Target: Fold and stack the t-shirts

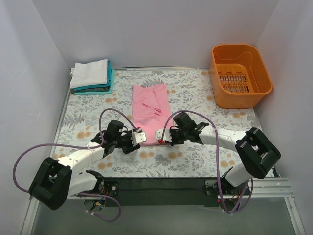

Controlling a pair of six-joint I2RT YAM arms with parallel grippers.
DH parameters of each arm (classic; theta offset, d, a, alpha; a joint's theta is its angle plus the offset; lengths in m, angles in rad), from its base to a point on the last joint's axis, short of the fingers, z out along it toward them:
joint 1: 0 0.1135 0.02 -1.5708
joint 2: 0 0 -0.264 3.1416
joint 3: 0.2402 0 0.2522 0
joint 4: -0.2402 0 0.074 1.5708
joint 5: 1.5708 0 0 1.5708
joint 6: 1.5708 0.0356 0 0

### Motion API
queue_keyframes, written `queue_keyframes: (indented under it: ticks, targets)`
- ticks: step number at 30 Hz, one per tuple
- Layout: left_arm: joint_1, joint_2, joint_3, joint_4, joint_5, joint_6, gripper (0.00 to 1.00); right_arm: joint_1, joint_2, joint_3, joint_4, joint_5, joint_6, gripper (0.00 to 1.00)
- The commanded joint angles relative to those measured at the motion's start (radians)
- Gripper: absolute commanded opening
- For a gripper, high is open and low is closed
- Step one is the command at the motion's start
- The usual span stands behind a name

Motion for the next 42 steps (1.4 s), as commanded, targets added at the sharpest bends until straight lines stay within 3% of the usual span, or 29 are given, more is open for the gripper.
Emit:
queue_keyframes:
  ticks: [1, 6, 10, 11, 21, 26, 34, 38, 42]
  targets:
    - [-0.008, 0.051, -0.010, 0.074, -0.019, 0.052, 0.42, 0.002, 0.010, -0.005, -0.009, -0.023, 0.012, 0.01]
    - [-0.014, 0.106, -0.009, 0.086, -0.004, 0.102, 0.32, 0.004, 0.028, 0.000, -0.010, -0.028, 0.023, 0.01]
    - [-0.019, 0.107, 0.014, 0.025, 0.004, 0.106, 0.03, 0.004, 0.013, 0.020, -0.049, -0.040, 0.059, 0.01]
    - [-0.019, 0.077, 0.022, -0.004, 0.015, 0.103, 0.00, 0.002, -0.007, 0.032, -0.069, -0.046, 0.069, 0.01]
    - [-0.020, -0.263, 0.186, -0.559, 0.271, 0.074, 0.00, 0.059, -0.258, 0.098, -0.365, -0.192, 0.222, 0.01]
    - [-0.020, -0.322, 0.277, -0.696, 0.305, 0.042, 0.00, 0.082, -0.330, 0.165, -0.461, -0.213, 0.285, 0.01]
    - [0.035, -0.250, 0.384, -0.699, 0.257, 0.020, 0.00, -0.019, -0.236, 0.308, -0.477, -0.187, 0.213, 0.01]
    - [0.195, -0.134, 0.493, -0.665, 0.349, 0.065, 0.00, -0.074, -0.143, 0.429, -0.495, -0.230, 0.164, 0.01]
    - [0.286, 0.113, 0.600, -0.578, 0.384, 0.045, 0.00, -0.132, -0.032, 0.547, -0.494, -0.258, 0.075, 0.01]
